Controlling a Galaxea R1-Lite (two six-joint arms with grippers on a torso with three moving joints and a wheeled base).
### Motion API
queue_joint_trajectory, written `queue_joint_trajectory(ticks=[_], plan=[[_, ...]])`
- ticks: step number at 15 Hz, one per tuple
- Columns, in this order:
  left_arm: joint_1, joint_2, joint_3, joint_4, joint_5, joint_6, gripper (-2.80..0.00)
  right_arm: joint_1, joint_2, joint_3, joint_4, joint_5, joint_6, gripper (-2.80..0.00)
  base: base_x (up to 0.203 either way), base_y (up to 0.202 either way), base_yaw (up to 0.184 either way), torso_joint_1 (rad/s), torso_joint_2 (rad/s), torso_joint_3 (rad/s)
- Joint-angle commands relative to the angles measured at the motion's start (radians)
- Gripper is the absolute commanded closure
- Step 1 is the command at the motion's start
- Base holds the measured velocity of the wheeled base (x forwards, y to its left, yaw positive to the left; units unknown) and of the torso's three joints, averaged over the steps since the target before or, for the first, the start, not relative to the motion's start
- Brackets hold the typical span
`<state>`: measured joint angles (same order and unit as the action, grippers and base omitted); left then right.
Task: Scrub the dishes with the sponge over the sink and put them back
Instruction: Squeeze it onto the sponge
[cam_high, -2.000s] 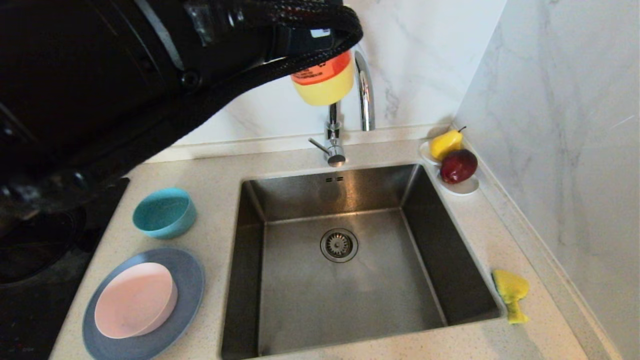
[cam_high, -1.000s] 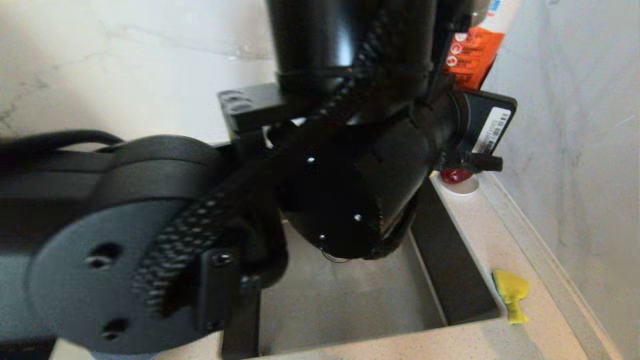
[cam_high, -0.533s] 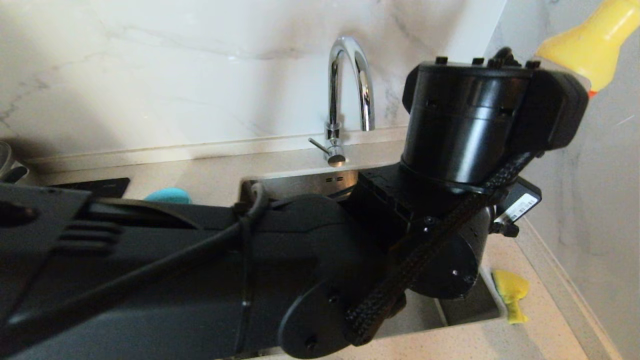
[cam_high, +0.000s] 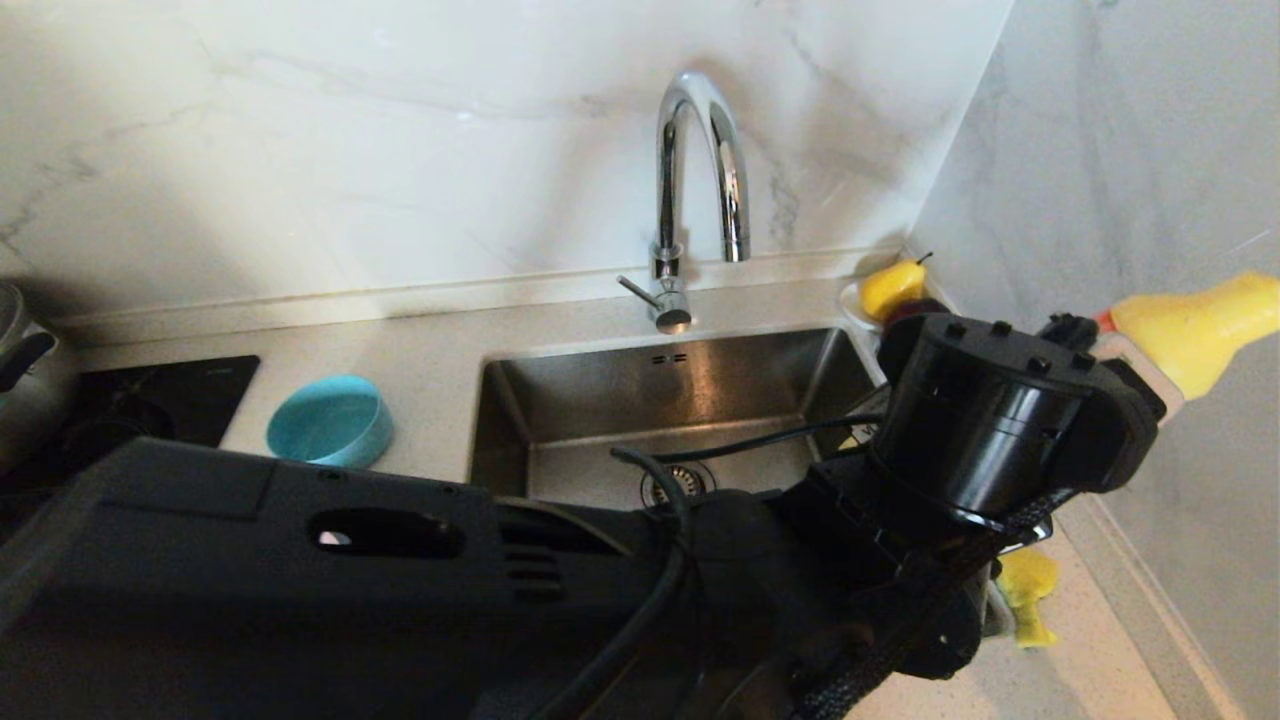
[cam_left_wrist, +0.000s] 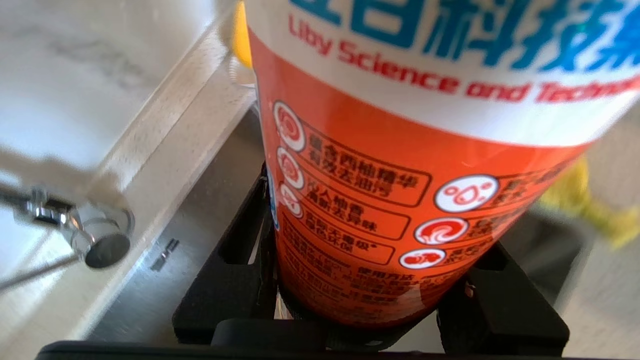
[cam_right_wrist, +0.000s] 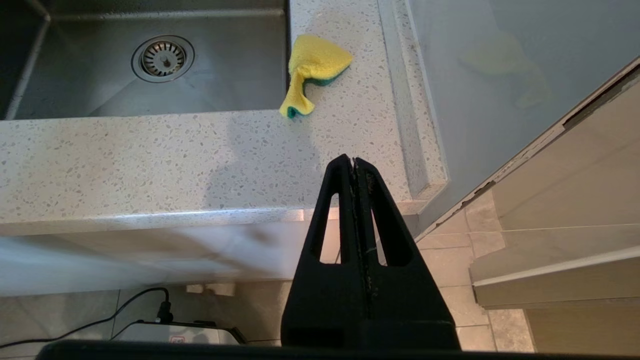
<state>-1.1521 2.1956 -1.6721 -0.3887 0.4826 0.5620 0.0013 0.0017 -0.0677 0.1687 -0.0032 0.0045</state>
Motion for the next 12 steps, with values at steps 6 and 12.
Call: queue_joint_trajectory(ticks=[6, 12], plan=[[-0.015, 0.082, 0.02, 0.001, 0.035, 0.198, 0.0, 0.0, 0.0, 0.0, 0.001, 0.0, 0.0, 0.0, 0.0, 0.0, 0.0, 0.0, 0.0, 0.0], [-0.015, 0.135, 0.006, 0.04, 0.117, 0.303, 0.0, 0.0, 0.0, 0.0, 0.002, 0.0, 0.0, 0.0, 0.0, 0.0, 0.0, 0.0, 0.0, 0.0]])
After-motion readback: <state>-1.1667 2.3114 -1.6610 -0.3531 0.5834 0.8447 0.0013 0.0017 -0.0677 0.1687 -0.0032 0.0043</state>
